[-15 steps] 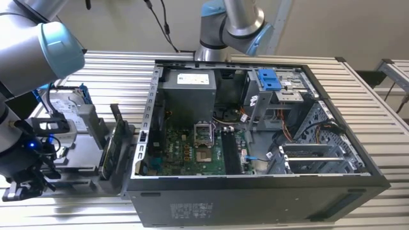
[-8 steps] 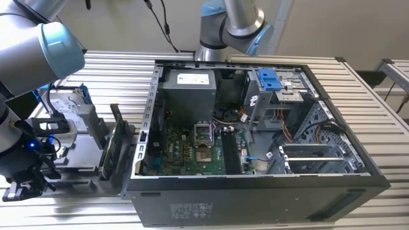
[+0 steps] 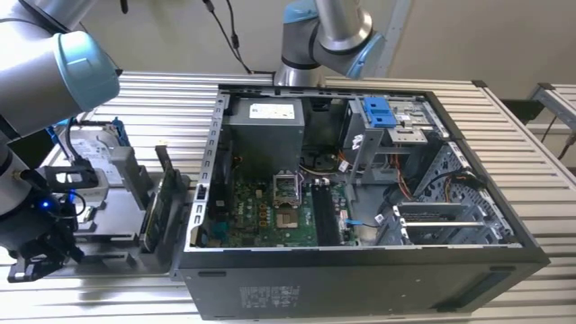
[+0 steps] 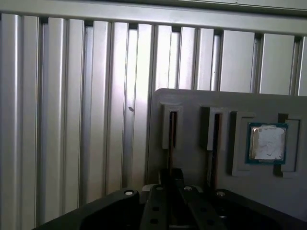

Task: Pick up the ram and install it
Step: 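Pick up the ram and move it above insertion slot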

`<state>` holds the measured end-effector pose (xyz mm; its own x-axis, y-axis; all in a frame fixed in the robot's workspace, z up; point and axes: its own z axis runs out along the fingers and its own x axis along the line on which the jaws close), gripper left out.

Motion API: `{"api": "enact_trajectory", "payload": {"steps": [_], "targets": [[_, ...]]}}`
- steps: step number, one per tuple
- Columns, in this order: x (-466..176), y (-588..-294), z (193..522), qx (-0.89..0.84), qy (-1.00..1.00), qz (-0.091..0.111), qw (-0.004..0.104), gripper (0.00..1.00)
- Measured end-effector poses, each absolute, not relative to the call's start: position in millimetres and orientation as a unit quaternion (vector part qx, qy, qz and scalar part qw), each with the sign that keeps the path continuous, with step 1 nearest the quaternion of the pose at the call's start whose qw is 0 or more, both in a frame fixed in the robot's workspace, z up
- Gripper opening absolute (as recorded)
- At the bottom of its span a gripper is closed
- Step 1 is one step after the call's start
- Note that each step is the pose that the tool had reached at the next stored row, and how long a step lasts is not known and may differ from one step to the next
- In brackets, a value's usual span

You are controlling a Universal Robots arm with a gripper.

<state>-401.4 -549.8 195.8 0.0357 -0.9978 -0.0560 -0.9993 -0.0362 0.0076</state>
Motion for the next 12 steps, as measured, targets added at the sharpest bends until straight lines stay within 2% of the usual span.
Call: {"api": "enact_trajectory", "payload": {"steps": [12], "targets": [[-401.4, -549.8, 195.5, -0.719, 0.694, 0.023, 0.017, 0.14]]}}
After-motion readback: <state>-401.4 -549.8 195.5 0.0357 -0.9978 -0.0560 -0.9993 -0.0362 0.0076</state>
